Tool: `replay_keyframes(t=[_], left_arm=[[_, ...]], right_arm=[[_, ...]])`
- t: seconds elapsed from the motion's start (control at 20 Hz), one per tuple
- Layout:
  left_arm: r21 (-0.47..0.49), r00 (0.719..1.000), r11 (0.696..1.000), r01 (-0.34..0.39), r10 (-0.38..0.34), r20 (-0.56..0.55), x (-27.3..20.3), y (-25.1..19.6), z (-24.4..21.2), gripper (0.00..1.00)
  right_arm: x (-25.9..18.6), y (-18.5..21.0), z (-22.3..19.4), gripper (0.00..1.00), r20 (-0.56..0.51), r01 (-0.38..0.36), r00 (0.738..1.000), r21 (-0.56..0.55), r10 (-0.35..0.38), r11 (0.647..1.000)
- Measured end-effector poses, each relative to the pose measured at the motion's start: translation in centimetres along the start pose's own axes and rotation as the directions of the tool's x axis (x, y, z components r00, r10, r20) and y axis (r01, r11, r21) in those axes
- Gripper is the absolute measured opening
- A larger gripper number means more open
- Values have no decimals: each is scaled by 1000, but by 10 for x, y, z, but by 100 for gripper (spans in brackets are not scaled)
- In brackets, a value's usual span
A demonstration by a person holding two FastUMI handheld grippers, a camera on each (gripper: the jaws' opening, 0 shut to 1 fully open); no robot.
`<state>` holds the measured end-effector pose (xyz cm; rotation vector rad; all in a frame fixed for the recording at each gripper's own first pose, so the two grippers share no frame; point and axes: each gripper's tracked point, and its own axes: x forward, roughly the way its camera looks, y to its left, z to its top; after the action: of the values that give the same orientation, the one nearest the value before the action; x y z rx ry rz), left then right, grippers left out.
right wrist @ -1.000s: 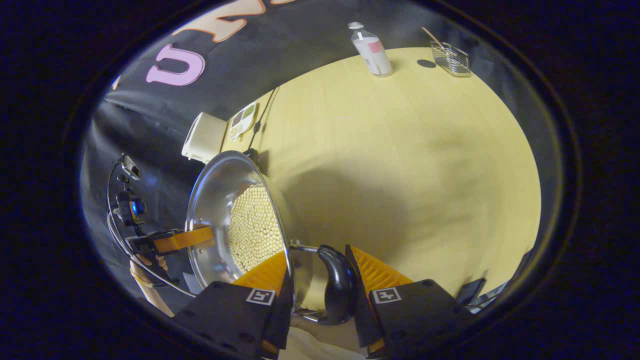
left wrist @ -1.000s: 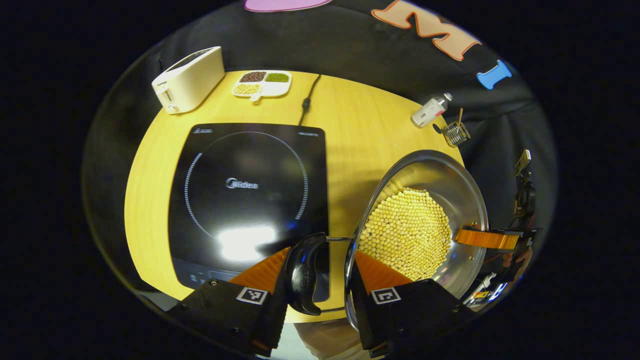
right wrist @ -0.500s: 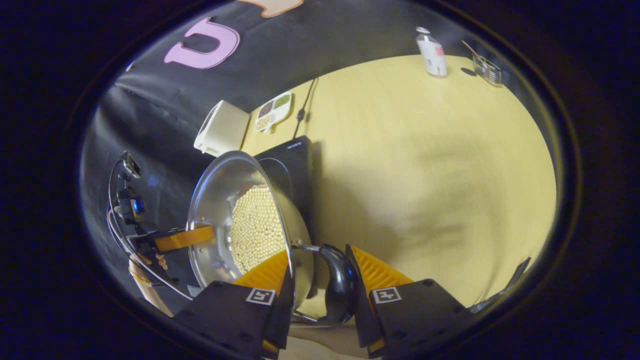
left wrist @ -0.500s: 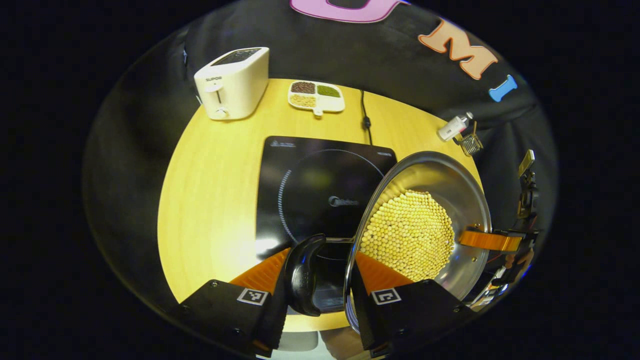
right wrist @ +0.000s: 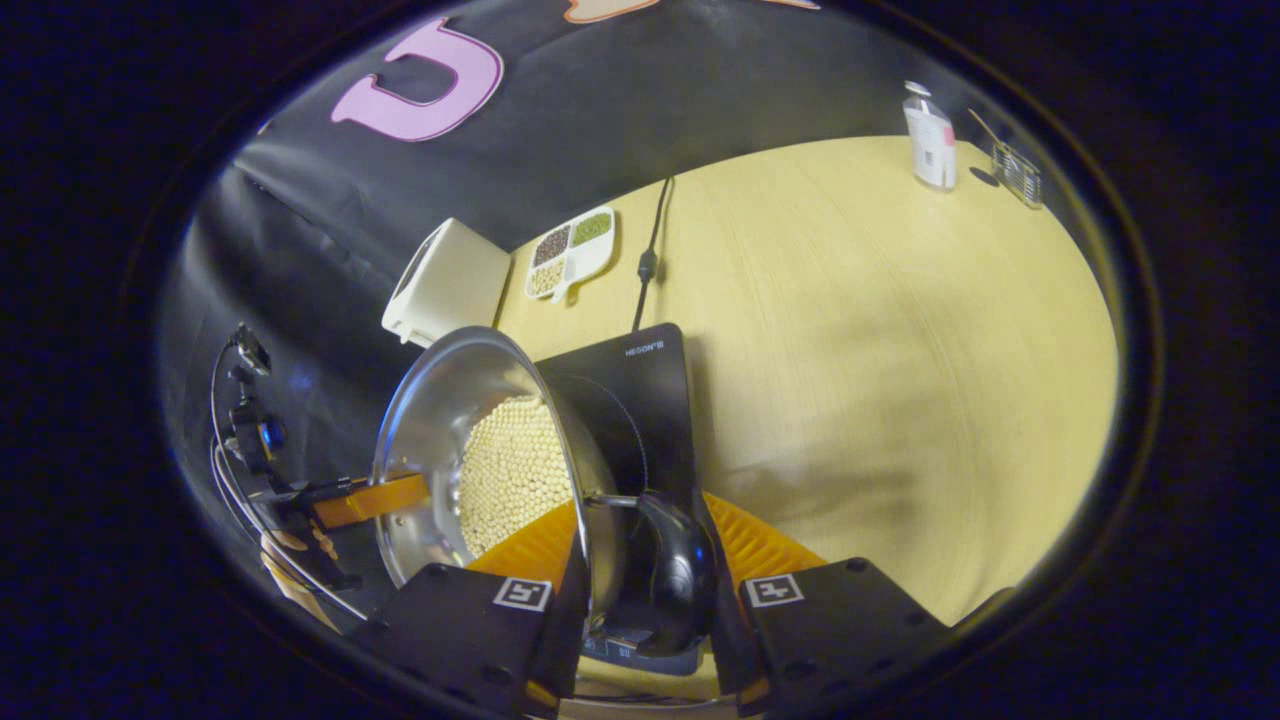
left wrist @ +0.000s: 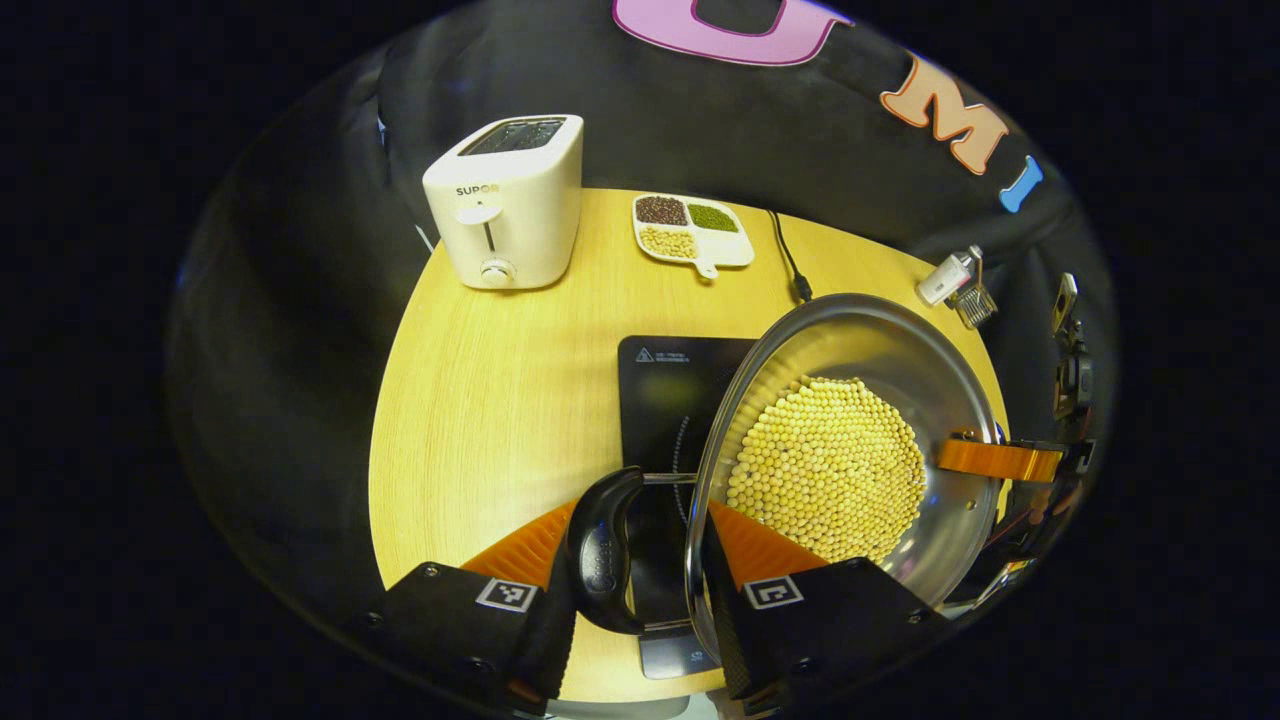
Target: First push the handle of the pot to place it horizontally, then grasp the pot with both hands and set it on the induction cooktop.
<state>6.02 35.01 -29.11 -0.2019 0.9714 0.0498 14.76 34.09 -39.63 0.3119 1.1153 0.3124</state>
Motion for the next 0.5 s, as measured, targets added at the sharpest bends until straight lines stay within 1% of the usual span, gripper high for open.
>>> replay_keyframes(t=[0.1, 0.25, 0.35, 0.4, 0.45, 0.5], left_arm=[[-9, 1000, 1000, -8, 8, -7, 7, 4, -1, 60], [-41, 1000, 999, -2, 0, -26, 15, 5, -6, 61], [-63, 999, 998, 1, -4, -44, 19, 5, -13, 63], [-68, 998, 998, -1, -4, -63, 19, 4, -18, 61], [-58, 1000, 998, 0, -1, -29, 21, 3, -15, 62], [-48, 1000, 999, -5, 4, -30, 21, 5, -13, 63]], right_arm=[[11, -2, -1, 49, -9, 6, 1000, -1, -6, 1000], [19, -8, -2, 50, -15, 23, 1000, -13, -24, 1000], [24, -15, -5, 51, -23, 44, 999, -30, -45, 999], [26, -17, -9, 51, -32, 53, 998, -40, -55, 998], [25, -17, -9, 51, -29, 47, 998, -40, -48, 998], [28, -17, -9, 51, -26, 44, 999, -36, -45, 998]])
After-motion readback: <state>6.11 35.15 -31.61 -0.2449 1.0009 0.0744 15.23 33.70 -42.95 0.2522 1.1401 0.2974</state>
